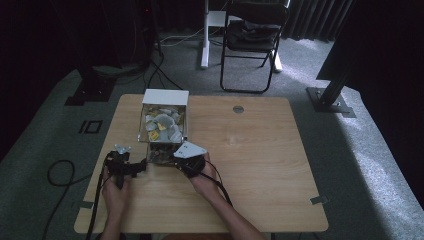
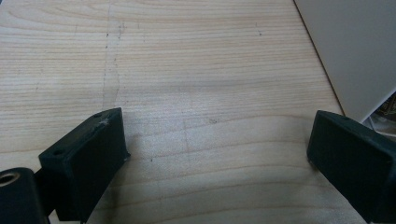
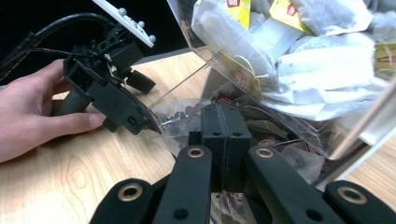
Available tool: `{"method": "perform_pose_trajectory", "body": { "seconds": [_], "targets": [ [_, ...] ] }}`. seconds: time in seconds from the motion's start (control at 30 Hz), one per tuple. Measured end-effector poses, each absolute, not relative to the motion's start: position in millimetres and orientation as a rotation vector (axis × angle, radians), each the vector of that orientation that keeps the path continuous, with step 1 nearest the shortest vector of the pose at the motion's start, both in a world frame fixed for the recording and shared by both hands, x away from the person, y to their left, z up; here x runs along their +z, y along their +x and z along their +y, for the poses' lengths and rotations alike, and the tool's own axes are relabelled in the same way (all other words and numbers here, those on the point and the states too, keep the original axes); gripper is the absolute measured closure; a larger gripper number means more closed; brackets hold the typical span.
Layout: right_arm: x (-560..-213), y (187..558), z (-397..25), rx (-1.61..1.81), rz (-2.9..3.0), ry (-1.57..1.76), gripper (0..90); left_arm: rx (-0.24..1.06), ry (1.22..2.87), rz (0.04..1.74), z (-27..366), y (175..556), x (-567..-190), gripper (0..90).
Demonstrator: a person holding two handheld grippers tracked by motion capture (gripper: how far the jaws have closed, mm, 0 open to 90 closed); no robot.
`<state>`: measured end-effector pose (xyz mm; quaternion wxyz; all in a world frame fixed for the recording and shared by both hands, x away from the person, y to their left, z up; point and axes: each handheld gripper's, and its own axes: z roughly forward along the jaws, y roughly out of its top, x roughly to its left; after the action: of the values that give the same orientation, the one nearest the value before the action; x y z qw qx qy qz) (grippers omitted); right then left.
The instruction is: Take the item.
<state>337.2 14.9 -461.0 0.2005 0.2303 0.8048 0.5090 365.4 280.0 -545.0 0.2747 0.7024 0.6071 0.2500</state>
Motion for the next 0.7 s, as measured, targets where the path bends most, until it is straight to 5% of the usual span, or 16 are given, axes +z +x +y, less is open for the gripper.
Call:
{"method": "perform_pose_trajectory", "body": {
  "seconds": [0.7],
  "targets": [
    [-446, 323, -17, 1.453, 2.216, 0.618, 90.0, 0.672, 1.888, 1.632, 280, 365, -545, 5.5]
  ]
}}
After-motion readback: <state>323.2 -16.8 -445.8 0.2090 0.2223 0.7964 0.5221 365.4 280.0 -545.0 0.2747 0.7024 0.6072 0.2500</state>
